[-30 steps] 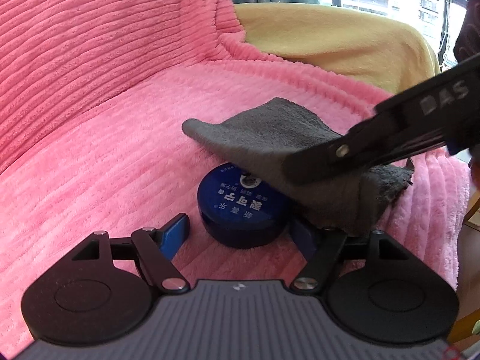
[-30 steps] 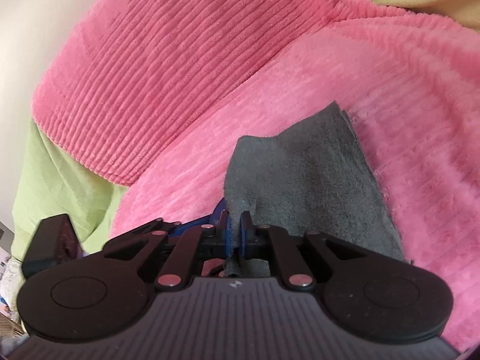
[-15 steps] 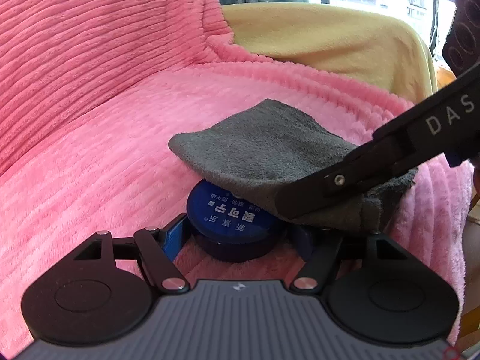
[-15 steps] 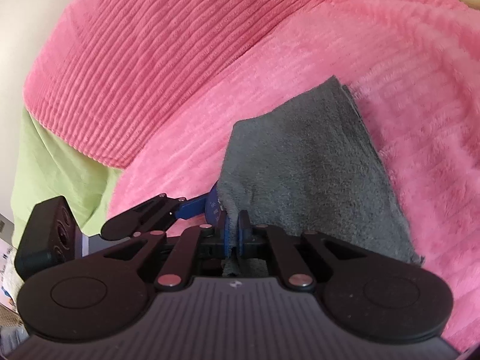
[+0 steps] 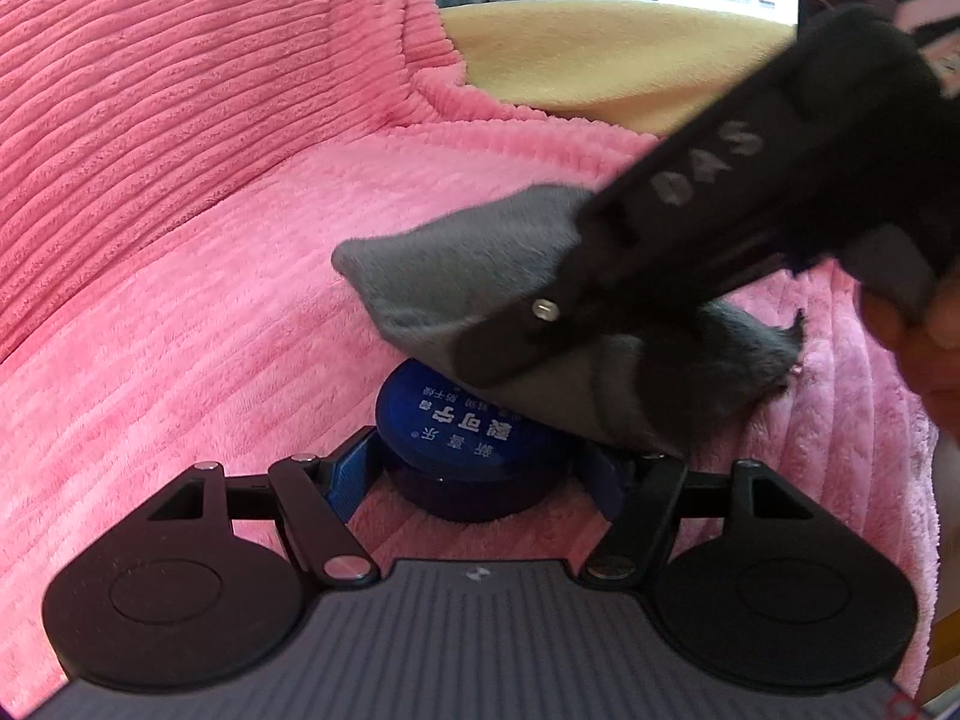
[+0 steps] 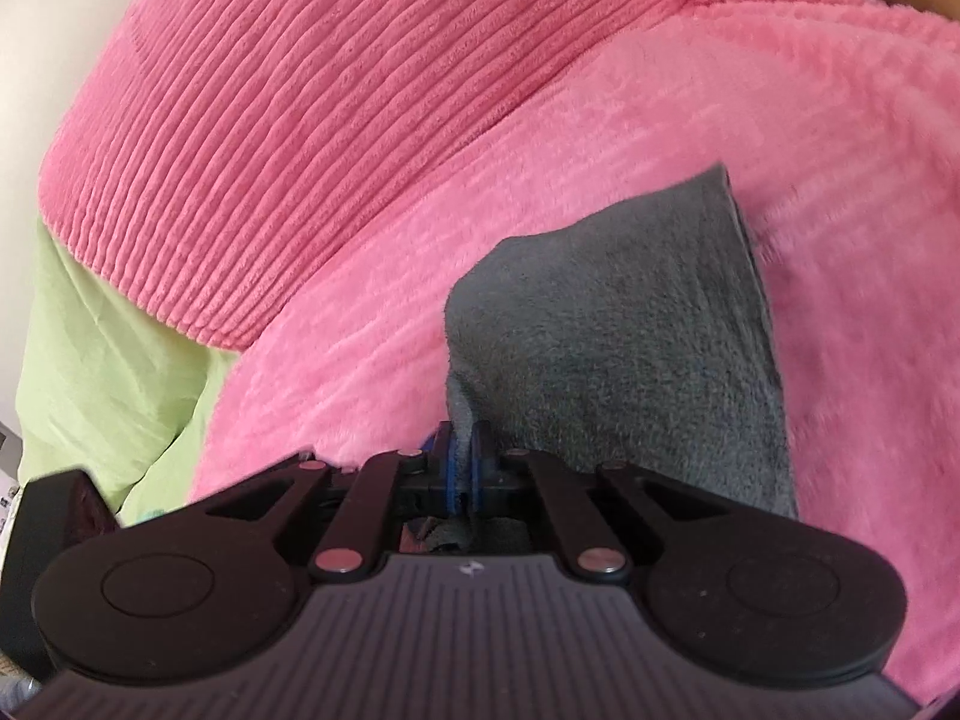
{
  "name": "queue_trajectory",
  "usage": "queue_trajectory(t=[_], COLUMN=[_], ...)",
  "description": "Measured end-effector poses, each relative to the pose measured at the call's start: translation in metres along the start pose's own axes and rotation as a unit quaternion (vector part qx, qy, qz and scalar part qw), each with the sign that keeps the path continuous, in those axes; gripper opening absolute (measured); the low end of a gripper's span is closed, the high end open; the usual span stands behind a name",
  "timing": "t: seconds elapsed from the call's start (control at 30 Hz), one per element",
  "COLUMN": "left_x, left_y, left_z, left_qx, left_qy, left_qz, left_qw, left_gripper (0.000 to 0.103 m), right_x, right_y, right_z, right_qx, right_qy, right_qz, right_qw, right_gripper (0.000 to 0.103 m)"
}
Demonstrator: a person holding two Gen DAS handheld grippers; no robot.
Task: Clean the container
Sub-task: 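Wipe the grey cloth across the tin lid with the right gripper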
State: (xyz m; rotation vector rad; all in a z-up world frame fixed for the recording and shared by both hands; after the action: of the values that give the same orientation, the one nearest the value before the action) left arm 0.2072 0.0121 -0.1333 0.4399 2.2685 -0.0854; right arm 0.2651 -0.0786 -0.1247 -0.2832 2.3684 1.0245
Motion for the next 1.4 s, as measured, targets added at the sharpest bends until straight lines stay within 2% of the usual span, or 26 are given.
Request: queue_trajectory(t=[0.27, 0.33, 0.43, 0.53, 0.67, 0.83, 1.13, 1.2, 1.4], left_x=[-0.001, -0.001, -0.002, -0.002, 0.0, 0.004, 0.005, 0.003, -0.001], left_y=[-0.002, -0.002, -0.003, -0.004, -0.008, -0.01, -0.011, -0.011, -0.006], left_z=[-0.002, -0.003, -0.005, -0.008, -0.013, -0.013, -0.012, -0.01, -0.004], left_qx=[-0.004, -0.004, -0.001, 0.0, 0.002, 0.005, 0.005, 0.005, 0.01], left_qy=[-0.005, -0.006, -0.005, -0.006, -0.006, -0.002, -0.001, 0.0, 0.005], left_qz=[0.007, 0.009, 0.017, 0.035, 0.06, 0.066, 0.061, 0.058, 0.041], left_qw=[1.0, 0.9999, 0.9998, 0.9994, 0.9982, 0.9978, 0.9982, 0.9983, 0.9991], left_gripper=[0.07, 0.07, 0.069, 0.068, 0.068, 0.068, 0.068, 0.068, 0.068], right_x=[-0.007, -0.01, -0.008, -0.002, 0.003, 0.007, -0.001, 0.014, 0.007], right_y=[0.009, 0.004, 0.011, 0.014, 0.008, 0.003, 0.01, 0.012, 0.021], right_z=[-0.001, -0.012, -0.026, -0.03, -0.019, -0.006, 0.008, 0.0, 0.014], right_qx=[0.02, 0.01, -0.027, -0.033, -0.041, -0.05, -0.037, -0.03, -0.024], right_qy=[-0.025, -0.024, 0.006, 0.042, 0.073, 0.107, 0.094, 0.091, 0.072], right_qz=[-0.015, -0.017, -0.025, -0.042, -0.027, -0.01, -0.016, -0.025, -0.029], right_qw=[0.999, 1.0, 0.999, 0.998, 0.996, 0.993, 0.995, 0.995, 0.997], right_gripper=[0.002, 0.004, 0.004, 0.005, 0.005, 0.002, 0.001, 0.0, 0.0])
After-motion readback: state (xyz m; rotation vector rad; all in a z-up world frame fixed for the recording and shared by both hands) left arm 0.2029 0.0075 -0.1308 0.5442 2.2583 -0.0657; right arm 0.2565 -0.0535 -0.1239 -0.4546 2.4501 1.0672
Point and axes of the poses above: each gripper's, at about its wrist camera, not at the fingertips, and z roughly the way its jaws point, y to its left, x to its underside, the point moved 7 cm from there along z, roughly the way its jaws point, and after that the axes turned 1 degree about x, right-handed, at the moved point
